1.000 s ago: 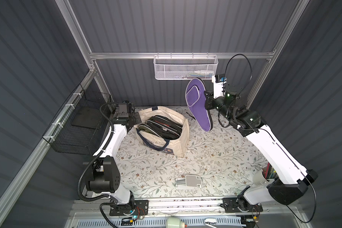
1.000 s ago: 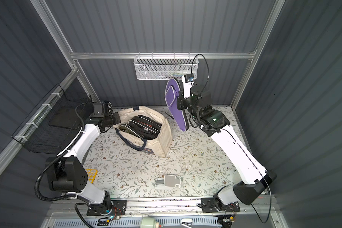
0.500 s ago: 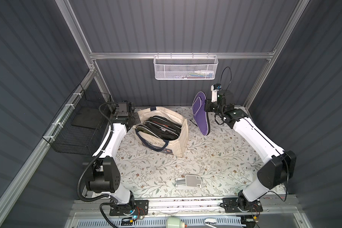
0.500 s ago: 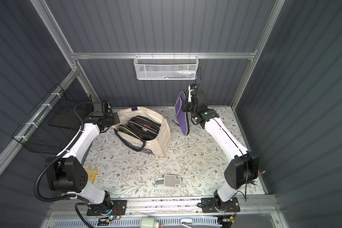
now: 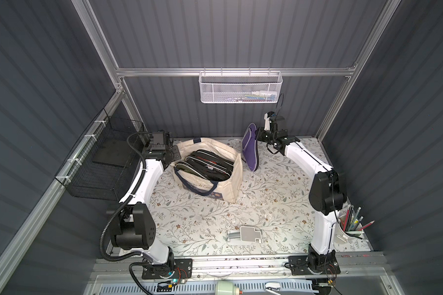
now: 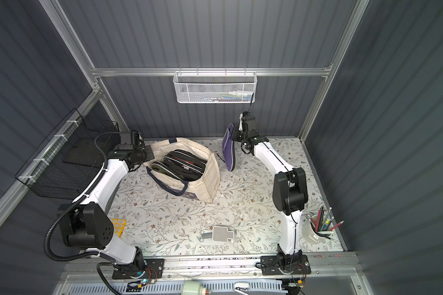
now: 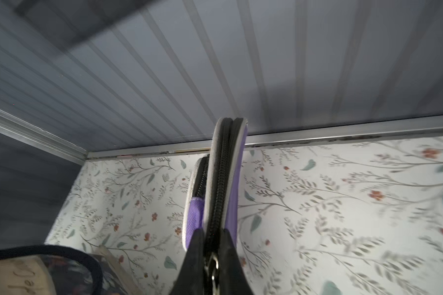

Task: Remove the ping pong set from the canvas bag
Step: Place the ping pong set at the center of the board.

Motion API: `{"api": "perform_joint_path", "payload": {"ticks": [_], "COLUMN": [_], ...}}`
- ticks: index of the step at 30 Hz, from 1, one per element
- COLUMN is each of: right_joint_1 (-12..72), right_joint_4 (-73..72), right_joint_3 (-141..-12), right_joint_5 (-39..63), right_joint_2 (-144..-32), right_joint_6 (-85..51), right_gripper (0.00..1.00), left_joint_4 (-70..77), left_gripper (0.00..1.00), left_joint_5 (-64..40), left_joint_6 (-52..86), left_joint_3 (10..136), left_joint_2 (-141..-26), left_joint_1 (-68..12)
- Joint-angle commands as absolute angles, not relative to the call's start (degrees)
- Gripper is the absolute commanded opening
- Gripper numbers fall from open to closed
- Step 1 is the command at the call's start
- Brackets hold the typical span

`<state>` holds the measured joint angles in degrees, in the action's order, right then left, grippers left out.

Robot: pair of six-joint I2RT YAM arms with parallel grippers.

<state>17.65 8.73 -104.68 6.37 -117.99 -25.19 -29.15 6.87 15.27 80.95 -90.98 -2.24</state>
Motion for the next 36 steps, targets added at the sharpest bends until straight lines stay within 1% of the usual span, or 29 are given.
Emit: {"api": "perform_joint_path", "payload": {"ticks": [1,6,11,21,26,34,36], "right_joint_1": [16.33,14.73,13.39,12.39,12.15,11.51,11.43], "right_joint_4": [5.39,8.0,13.16,21.62,29.66,35.71,36.31], "right_joint_3": [-109.01,-112.59,-114.16,-113.85,-121.41,-131.35,-132.09], "right_joint_5": [10.28,11.41,10.16,4.5,3.16,2.83,3.16], "right_joint_2": [-120.65,-126.31,-130.12,-130.57,-136.07,-143.79,-144.58], "right_joint_6": [-30.4,-32.98,-32.91,-30.38,-29.49,-30.8,-31.26], "right_gripper": [0.0,0.0,0.0,0.0,0.0,0.0,0.0], "left_joint_4": [-29.82,-29.28,-29.2,-28.92,-28.75,-28.76,-28.75], "left_gripper": [0.0,0.0,0.0,0.0,0.0,0.0,0.0], "left_joint_5": [9.29,8.87,8.7,8.47,8.09,8.06,7.83], "left_joint_6": [14.61,14.85,14.87,15.04,15.29,15.04,15.1], "left_joint_3": [82.4,81.92,81.91,81.83,81.67,81.83,81.91], "left_joint_2": [-90.18,-90.17,-90.1,-90.06,-90.01,-89.78,-89.85], "left_joint_1": [-0.97,-0.97,-0.97,-0.97,-0.97,-0.97,-0.97]}}
